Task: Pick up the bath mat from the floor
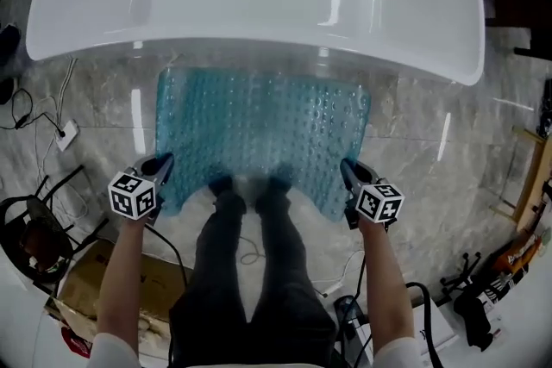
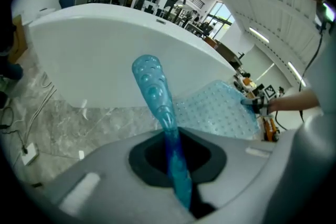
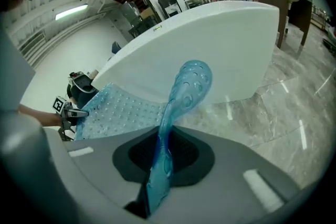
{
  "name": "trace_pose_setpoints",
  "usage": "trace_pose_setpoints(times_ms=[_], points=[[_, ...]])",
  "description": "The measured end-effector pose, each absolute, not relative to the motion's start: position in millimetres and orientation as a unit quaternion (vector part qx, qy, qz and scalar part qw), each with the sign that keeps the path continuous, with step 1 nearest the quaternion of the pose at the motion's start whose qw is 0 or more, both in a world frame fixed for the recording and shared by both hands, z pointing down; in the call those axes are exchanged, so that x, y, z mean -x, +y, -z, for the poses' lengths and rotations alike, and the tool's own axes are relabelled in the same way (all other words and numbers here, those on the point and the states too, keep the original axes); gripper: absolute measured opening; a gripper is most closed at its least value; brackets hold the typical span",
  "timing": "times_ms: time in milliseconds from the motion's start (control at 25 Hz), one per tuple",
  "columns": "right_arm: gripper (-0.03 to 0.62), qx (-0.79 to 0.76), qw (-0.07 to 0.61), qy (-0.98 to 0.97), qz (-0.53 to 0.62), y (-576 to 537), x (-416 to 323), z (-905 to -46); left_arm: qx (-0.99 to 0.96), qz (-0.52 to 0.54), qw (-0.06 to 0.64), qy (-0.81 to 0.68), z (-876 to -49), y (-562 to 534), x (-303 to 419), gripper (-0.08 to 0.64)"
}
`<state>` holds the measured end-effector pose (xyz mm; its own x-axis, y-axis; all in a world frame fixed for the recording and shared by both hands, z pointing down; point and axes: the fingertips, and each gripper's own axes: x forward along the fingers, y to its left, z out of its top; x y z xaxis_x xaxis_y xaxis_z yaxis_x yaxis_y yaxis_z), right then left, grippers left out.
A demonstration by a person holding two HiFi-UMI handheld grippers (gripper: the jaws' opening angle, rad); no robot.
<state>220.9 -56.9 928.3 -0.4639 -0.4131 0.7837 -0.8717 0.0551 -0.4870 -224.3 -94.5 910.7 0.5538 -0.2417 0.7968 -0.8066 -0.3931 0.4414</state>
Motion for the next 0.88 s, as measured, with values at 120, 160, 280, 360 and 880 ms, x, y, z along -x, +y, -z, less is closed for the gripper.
trace_pose_setpoints(times_ms=[120, 160, 280, 360, 880], points=[[0.037, -0.462, 0.204, -0.696, -0.51, -49, -202, -855, -0.78, -0.322, 0.42, -0.335, -836, -85, 226, 0.012], [0.038, -0.458, 0.199, -0.701, -0.509, -48, -195, -832, -0.784, -0.322, 0.414, -0.333, -811, -83, 227, 0.012], [0.038, -0.448, 0.196, -0.715, -0.5, -40, -176, -760, -0.79, -0.324, 0.4, -0.333, -737, -74, 233, 0.012], [0.038, -0.444, 0.203, -0.722, -0.491, -30, -163, -710, -0.79, -0.321, 0.399, -0.338, -687, -62, 240, 0.012], [0.038, -0.444, 0.129, -0.764, -0.45, 55, -97, -428, -0.823, -0.214, 0.401, -0.341, -421, 39, 264, 0.012]])
